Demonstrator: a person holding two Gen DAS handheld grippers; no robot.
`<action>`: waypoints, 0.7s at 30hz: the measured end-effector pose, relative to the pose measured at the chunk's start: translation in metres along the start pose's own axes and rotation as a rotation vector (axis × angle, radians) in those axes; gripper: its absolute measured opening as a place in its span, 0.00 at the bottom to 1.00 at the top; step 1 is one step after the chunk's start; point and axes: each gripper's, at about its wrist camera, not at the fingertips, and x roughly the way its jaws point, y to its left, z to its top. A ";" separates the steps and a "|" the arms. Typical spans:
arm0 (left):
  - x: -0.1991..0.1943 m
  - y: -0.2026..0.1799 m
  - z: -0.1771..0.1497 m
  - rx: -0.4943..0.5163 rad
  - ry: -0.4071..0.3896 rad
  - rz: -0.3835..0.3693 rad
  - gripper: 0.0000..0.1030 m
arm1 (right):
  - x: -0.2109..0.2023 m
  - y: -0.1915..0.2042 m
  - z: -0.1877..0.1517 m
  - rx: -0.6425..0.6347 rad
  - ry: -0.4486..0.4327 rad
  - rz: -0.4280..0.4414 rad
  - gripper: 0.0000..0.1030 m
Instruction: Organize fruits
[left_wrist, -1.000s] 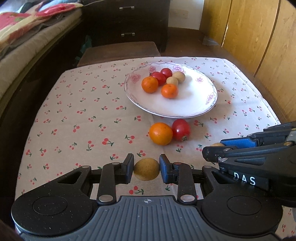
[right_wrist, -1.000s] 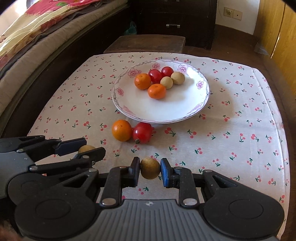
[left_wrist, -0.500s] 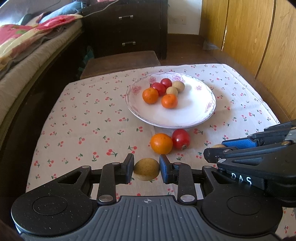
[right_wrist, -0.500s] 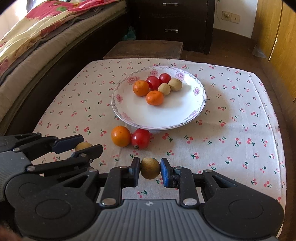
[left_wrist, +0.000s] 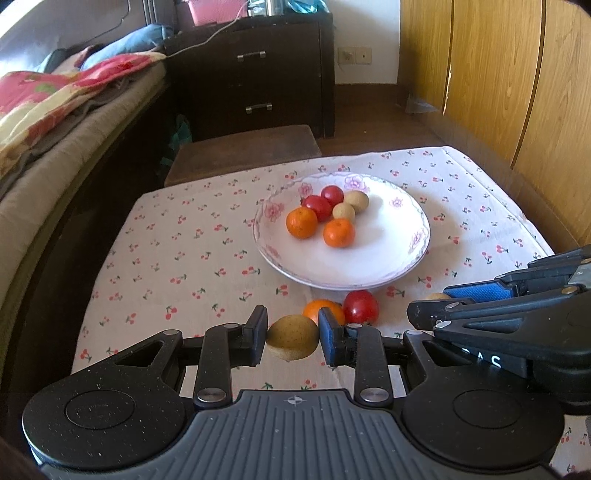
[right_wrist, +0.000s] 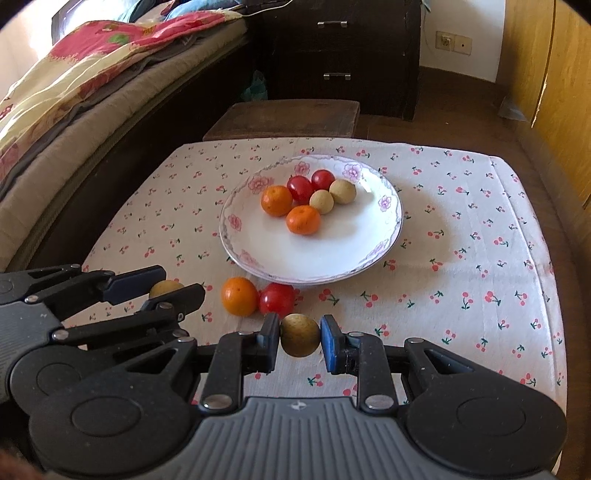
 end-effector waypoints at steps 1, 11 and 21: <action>0.000 0.000 0.001 0.001 -0.003 0.001 0.37 | -0.001 0.000 0.001 0.001 -0.004 0.000 0.26; 0.000 -0.001 0.010 0.000 -0.023 0.010 0.37 | -0.002 -0.003 0.007 0.008 -0.025 0.007 0.26; 0.004 -0.002 0.018 0.011 -0.034 0.020 0.37 | 0.001 -0.007 0.015 0.014 -0.040 0.014 0.26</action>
